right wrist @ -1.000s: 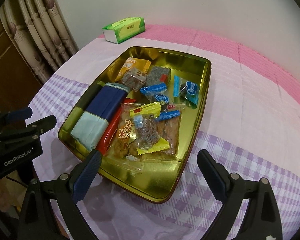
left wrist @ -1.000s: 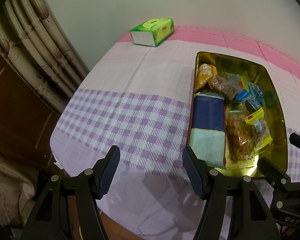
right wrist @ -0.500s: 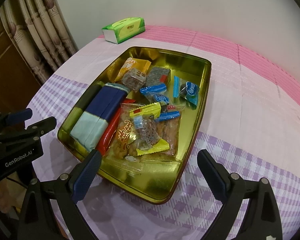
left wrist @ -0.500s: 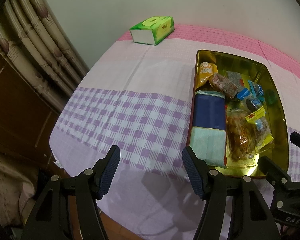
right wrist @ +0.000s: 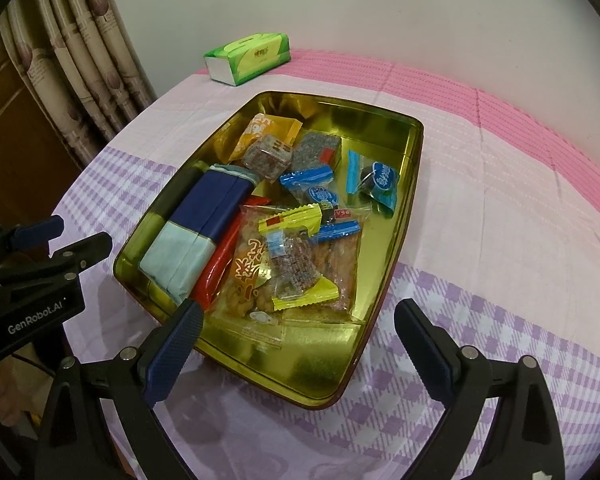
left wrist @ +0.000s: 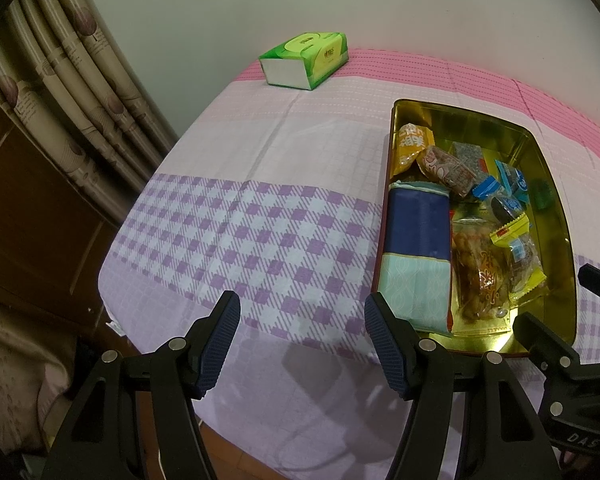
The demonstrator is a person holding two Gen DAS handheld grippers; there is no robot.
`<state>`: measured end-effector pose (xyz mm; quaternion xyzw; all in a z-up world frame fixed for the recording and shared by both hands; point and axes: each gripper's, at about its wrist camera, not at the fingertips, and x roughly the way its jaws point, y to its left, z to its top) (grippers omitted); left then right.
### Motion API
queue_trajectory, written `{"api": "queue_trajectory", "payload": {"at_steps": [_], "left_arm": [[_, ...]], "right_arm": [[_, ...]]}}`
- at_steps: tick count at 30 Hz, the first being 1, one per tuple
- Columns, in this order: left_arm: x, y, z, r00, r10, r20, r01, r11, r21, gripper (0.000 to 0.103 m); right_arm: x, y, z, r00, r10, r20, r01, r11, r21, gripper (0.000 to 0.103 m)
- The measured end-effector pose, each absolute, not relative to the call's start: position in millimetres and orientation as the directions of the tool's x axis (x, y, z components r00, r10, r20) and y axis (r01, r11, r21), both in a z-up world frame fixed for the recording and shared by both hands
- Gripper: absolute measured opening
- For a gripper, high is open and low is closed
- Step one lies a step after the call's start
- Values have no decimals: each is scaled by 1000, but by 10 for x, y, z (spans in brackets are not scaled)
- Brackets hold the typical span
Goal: Organize snacks
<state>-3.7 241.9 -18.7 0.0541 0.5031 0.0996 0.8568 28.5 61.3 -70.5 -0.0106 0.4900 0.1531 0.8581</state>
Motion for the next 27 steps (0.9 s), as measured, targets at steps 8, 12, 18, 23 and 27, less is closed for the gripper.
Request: {"api": "queue_trajectory", "payload": {"at_steps": [8, 12, 18, 23, 27], "left_arm": [[-39, 2425, -196, 472, 224, -852, -115, 975, 192, 65], [-37, 2427, -199, 472, 225, -852, -118, 974, 192, 65], [-27, 2425, -199, 471, 224, -853, -118, 975, 191, 65], [-12, 2424, -207, 468, 221, -856, -116, 975, 189, 65], [-29, 2434, -218, 463, 222, -858, -115, 975, 190, 65]], "right_arm": [[280, 618, -707, 471, 251, -845, -268, 954, 134, 95], [279, 614, -710, 472, 251, -845, -272, 953, 131, 95], [281, 612, -710, 471, 251, -846, -271, 954, 132, 95], [279, 609, -713, 472, 250, -845, -267, 954, 133, 95], [279, 606, -713, 472, 251, -845, -268, 954, 134, 95]]}}
